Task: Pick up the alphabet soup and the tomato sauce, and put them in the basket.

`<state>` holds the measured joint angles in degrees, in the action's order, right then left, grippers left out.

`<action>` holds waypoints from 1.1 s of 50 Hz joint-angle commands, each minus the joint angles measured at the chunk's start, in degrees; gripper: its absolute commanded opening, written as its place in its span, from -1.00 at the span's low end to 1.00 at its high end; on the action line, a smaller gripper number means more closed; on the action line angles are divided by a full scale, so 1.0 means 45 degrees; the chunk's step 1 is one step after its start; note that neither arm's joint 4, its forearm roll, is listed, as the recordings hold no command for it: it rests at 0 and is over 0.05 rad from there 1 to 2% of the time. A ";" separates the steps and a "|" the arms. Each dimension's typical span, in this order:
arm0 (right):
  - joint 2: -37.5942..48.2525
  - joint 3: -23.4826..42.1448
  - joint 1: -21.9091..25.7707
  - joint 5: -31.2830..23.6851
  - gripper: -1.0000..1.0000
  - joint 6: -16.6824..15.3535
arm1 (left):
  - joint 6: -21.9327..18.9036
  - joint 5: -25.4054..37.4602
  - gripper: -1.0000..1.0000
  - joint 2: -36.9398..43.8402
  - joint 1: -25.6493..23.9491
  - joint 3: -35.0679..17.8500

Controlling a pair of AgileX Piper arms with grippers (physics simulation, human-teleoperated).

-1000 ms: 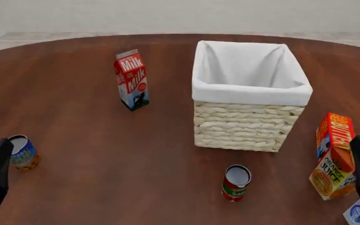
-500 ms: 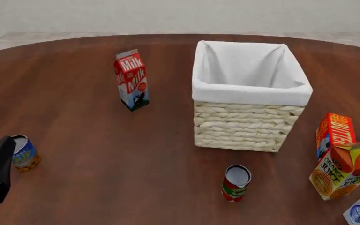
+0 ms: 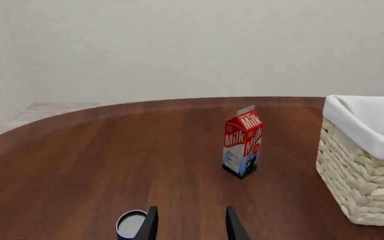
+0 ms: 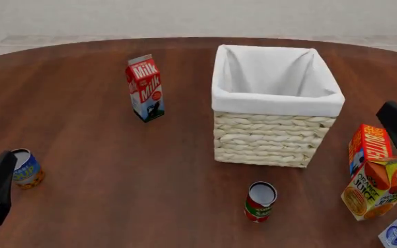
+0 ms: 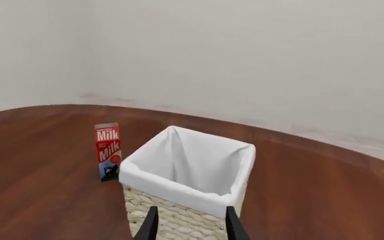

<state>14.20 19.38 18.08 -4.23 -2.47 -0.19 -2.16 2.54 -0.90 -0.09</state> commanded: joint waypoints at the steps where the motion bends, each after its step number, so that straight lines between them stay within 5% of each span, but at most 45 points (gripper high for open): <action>1: 0.2639 0.0646 0.1635 0.1476 1.00 0.0033 | 0.0006 -0.0275 1.00 0.0278 -0.0013 0.0003; 13: 0.4010 0.1026 0.3221 0.1622 1.00 -0.0278 | -0.0040 0.0387 1.00 -0.0289 -0.0068 0.0004; 26: 0.4113 0.1617 0.4226 -0.0284 1.00 -0.0320 | -0.0086 0.0070 1.00 0.0122 -0.0129 0.0011; 37: 0.4824 0.1784 0.4389 -0.0960 1.00 -0.0332 | -0.0111 -0.0735 1.00 0.0930 -0.0146 0.0013; 55: 0.6276 0.1708 0.5129 -0.1402 1.00 -0.0222 | -0.0056 0.0015 1.00 0.0240 -0.0155 0.0015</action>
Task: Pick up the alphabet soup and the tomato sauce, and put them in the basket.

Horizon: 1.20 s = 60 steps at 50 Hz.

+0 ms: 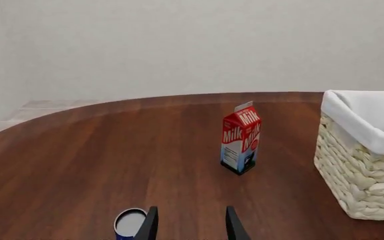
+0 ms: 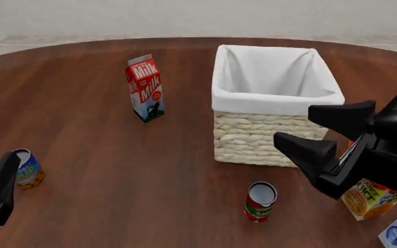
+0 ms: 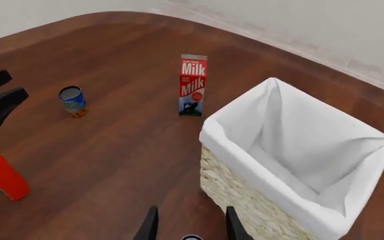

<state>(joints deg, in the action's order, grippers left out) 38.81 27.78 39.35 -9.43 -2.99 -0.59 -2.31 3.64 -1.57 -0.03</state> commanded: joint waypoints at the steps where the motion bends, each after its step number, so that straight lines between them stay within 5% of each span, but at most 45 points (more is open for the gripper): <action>1: 0.0829 -0.0188 0.0404 -0.0212 1.00 -0.0013 | 0.0032 0.0035 1.00 0.0010 -0.0007 0.0002; 31: 0.1750 -0.0258 0.0629 -0.1187 1.00 0.0106 | -0.0040 -0.0101 1.00 0.0204 -0.0129 0.0003; 38: 0.1563 -0.0262 0.0748 -0.1679 1.00 0.1128 | -0.0081 -0.0408 1.00 0.0512 -0.0190 0.0003; 60: 0.2194 -0.0495 -0.0337 -0.1842 1.00 0.0376 | -0.0093 -0.0179 1.00 0.0286 -0.0260 0.0003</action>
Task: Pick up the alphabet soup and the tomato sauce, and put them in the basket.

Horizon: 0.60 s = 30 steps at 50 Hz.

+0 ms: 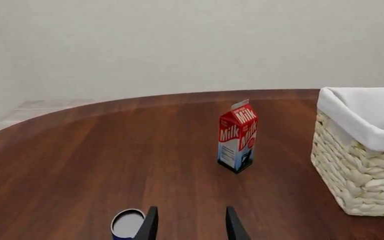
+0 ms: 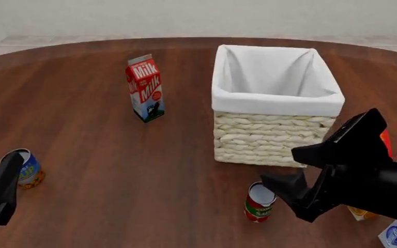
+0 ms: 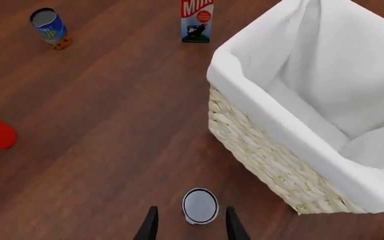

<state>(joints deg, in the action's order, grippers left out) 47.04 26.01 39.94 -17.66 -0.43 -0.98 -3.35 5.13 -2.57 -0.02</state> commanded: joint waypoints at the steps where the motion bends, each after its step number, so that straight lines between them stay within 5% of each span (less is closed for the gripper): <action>1: 0.0444 -0.0151 -0.0451 0.0036 1.00 -0.0191 | -0.0015 0.0083 1.00 -0.0082 -0.0048 0.0000; 23: 0.0986 -0.1075 -0.0067 0.0762 1.00 0.0124 | 0.0035 0.0071 1.00 -0.0072 -0.0038 0.0001; 30: 0.2428 -0.0970 -0.0357 0.1776 1.00 -0.0065 | 0.0043 -0.0156 1.00 0.0167 -0.0048 0.0001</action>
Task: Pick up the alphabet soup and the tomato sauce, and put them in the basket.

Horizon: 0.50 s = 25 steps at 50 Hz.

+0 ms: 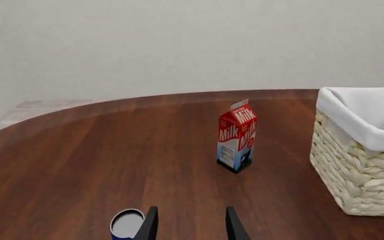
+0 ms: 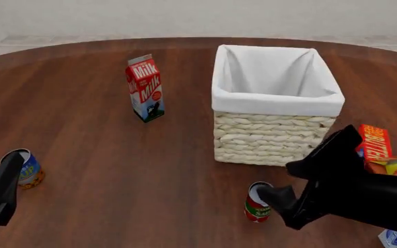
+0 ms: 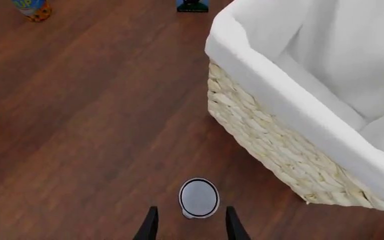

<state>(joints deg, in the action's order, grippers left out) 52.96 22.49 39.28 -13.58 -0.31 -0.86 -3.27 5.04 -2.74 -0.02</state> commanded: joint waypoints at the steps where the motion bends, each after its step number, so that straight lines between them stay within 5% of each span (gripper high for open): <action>1: 0.1133 -0.0241 -0.0270 0.0929 1.00 -0.0151 | 0.0019 -0.0152 1.00 0.0170 -0.0005 0.0000; 25: 0.3305 -0.0119 -0.0455 0.2599 1.00 -0.0124 | 0.0067 0.0632 1.00 -0.0585 0.0023 0.0001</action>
<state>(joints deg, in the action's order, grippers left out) 64.71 22.11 37.82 -4.48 -0.78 -0.65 -0.36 2.26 -2.68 -0.01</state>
